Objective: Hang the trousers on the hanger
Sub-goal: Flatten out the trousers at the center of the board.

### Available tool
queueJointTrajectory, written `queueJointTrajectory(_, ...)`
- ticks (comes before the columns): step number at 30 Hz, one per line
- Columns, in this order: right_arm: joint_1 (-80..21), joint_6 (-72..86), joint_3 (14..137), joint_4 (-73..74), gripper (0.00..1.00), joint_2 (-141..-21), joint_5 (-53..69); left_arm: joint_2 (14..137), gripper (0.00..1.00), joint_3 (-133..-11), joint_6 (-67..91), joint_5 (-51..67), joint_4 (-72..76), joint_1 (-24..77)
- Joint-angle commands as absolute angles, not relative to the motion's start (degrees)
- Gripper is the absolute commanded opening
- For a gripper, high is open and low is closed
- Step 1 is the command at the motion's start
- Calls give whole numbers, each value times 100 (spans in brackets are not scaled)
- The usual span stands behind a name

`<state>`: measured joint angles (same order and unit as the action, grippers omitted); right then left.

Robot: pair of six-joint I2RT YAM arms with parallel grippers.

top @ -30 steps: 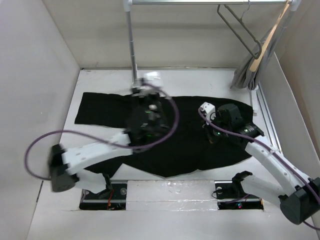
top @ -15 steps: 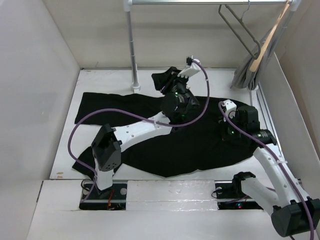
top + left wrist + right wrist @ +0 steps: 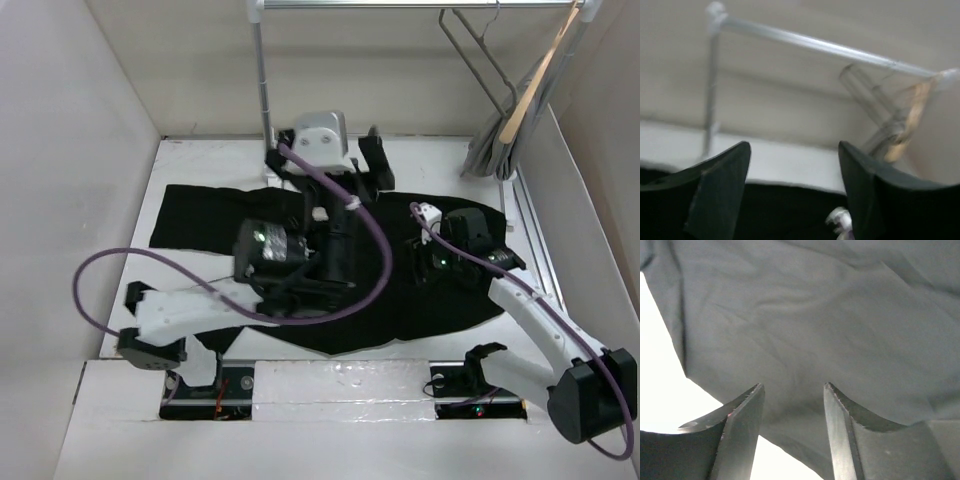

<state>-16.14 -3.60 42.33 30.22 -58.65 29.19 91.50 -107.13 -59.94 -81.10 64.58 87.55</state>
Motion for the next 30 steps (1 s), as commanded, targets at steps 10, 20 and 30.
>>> queueJointTrajectory(10, -2057, -194, 5221, 2514, 60, -5994, 2320, 8577, 79, -11413, -733, -4543, 298, 7866)
queueJointTrajectory(20, -1680, -150, 5072, 2611, 45, -5714, 1732, 8413, 66, -10172, 2765, -328, -703, 3844)
queueJointTrajectory(30, -389, -36, 4904, 2400, 3, -6011, 1434, 7470, 61, -6391, 4422, 308, -589, -104)
